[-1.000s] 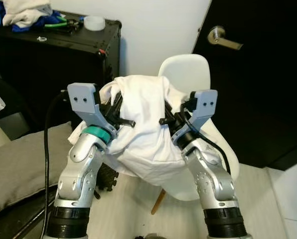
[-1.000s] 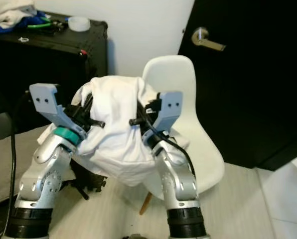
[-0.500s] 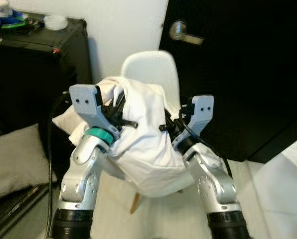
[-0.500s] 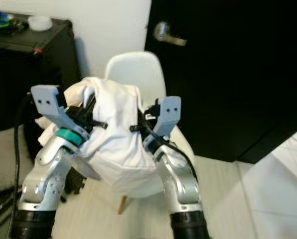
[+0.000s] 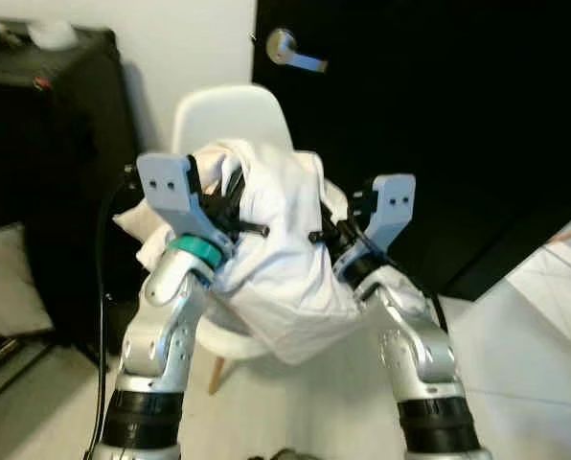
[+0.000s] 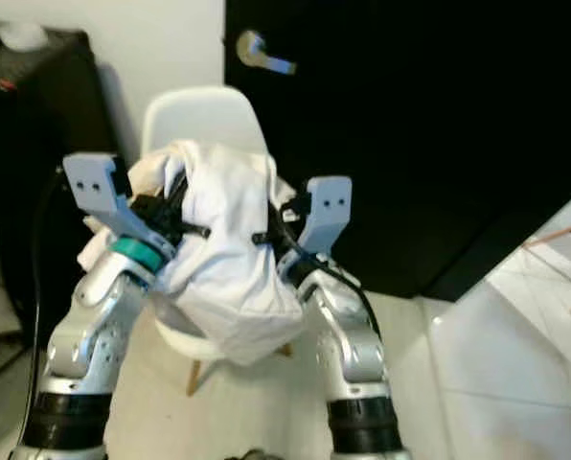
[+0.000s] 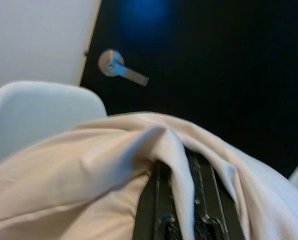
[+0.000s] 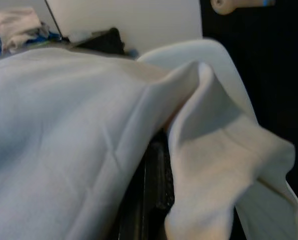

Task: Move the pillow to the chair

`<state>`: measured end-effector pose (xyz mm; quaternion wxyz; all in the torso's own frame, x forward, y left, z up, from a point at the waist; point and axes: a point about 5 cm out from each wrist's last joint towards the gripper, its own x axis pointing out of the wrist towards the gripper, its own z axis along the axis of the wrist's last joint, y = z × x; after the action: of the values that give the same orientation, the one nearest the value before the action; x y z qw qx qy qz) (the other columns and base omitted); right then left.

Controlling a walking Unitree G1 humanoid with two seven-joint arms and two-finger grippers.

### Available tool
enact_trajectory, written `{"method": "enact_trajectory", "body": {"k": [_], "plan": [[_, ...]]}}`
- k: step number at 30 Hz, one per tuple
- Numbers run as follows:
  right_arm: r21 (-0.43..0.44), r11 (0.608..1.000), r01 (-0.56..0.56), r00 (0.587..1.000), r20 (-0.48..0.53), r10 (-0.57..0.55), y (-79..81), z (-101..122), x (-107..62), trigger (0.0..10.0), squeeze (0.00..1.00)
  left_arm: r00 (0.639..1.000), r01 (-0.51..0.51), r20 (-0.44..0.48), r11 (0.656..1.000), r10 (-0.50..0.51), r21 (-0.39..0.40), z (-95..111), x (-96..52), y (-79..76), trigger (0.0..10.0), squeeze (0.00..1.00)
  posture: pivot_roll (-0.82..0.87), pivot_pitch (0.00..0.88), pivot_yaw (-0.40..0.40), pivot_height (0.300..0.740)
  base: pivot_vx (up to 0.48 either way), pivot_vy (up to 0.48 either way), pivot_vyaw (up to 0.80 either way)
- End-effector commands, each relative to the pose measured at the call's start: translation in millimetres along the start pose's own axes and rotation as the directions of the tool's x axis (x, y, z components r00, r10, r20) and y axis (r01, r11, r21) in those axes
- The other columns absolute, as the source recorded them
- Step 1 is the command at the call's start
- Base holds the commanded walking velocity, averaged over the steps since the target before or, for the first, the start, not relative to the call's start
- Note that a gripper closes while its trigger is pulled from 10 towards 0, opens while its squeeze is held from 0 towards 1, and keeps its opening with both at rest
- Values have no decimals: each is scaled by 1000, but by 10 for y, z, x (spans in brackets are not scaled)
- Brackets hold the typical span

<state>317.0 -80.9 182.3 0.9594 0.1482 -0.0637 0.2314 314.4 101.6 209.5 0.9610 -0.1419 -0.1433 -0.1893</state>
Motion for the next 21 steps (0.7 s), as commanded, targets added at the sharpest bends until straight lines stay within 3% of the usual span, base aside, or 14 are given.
{"method": "enact_trajectory", "body": {"k": [1,8,10,15,21], "plan": [[9,995,-100,993,62,99,207,121,76,10000,0,992,128,-6,992,-128,-17,-24,65,-279,10000,0,-40,10,-42,740,0,-386,0],[12,995,-95,994,62,94,201,123,74,10000,0,992,129,-8,992,-129,-18,-23,71,-280,10000,0,-41,14,-42,740,0,-385,0],[12,996,-94,994,61,93,194,120,77,10000,0,990,138,-30,990,-139,-37,-47,79,-281,10000,0,-41,12,-41,740,0,0,0],[14,995,-94,994,60,93,198,111,76,10000,0,984,158,-84,987,-159,-28,-117,66,-289,10000,0,-40,8,-39,740,0,469,0],[15,995,-96,994,60,95,209,104,70,10000,0,986,149,-74,989,-150,-23,-118,52,-302,10000,0,-41,1,-36,740,0,0,0]]}}
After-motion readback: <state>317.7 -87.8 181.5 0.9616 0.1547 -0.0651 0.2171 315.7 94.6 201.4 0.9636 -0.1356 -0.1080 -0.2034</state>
